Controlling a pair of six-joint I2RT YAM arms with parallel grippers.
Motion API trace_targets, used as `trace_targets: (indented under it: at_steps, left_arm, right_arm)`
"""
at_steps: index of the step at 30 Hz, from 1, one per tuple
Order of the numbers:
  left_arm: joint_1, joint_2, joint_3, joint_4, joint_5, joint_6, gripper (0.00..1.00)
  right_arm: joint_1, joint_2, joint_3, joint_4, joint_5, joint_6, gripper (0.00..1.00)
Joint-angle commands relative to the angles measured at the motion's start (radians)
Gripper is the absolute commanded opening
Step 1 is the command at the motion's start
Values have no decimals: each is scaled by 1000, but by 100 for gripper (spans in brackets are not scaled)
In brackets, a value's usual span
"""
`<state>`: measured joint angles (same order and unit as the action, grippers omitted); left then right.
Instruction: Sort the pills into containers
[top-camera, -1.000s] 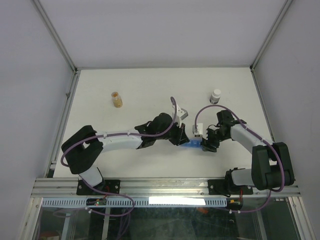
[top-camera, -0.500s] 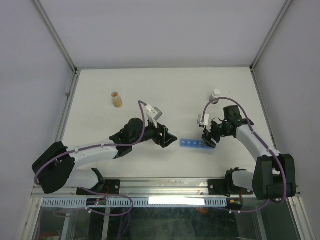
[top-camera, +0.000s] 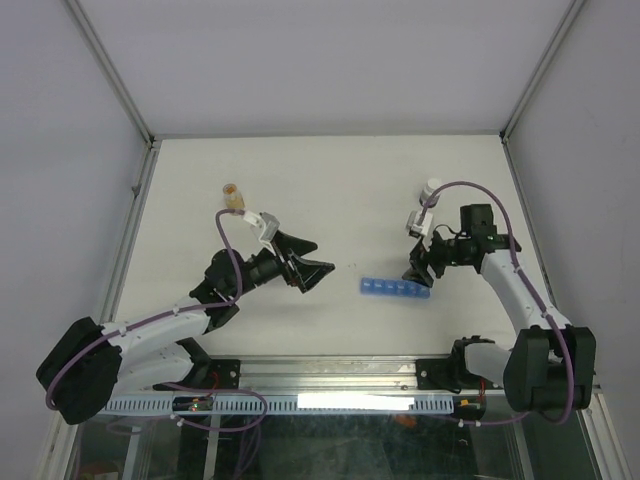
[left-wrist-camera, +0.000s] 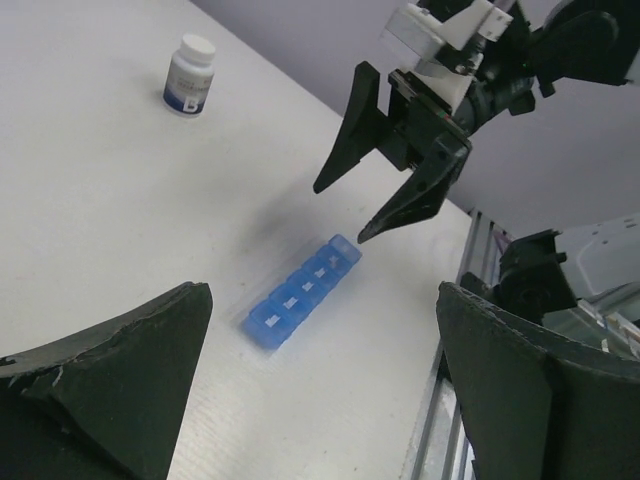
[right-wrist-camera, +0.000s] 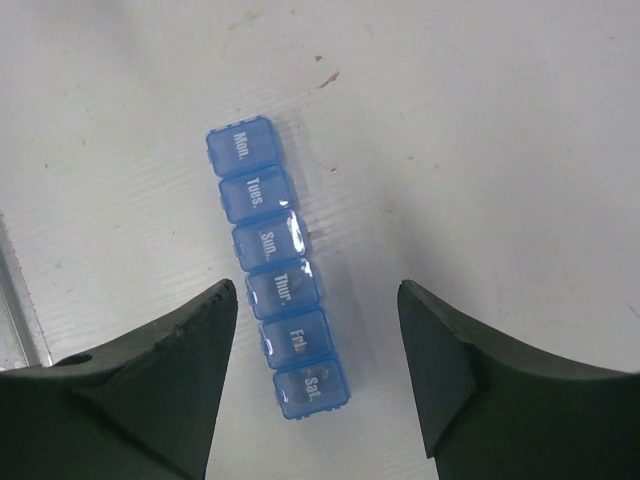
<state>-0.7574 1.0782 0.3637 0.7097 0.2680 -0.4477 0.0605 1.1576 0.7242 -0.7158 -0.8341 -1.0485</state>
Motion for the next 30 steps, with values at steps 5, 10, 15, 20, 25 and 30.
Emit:
trace_targets:
  at_steps: [5,10,15,20,25,30]
  left_arm:
    - [37,-144,-3,26,-34,-100,99]
    - [55,-192,100,-127,-34,-87,99]
    - [56,-202,228,-250,-28,-43,99]
    - [57,-203,231,-283,-20,-52,99]
    - [57,-254,264,-337,-21,-31,99]
    - [57,-302,304,-435,-45,7,99]
  right_arm:
    - [-157,-121,169,42,-91,307,77]
    - [-215,-230,287,96,47,576,99]
    - [-216,-375,350,124,176,669,99]
    - [-216,-473,260,17,-57,452,87]
    - [-215,-418,375,-51,-67,562,90]
    - [-215,-390,416,-98,-150,514,94]
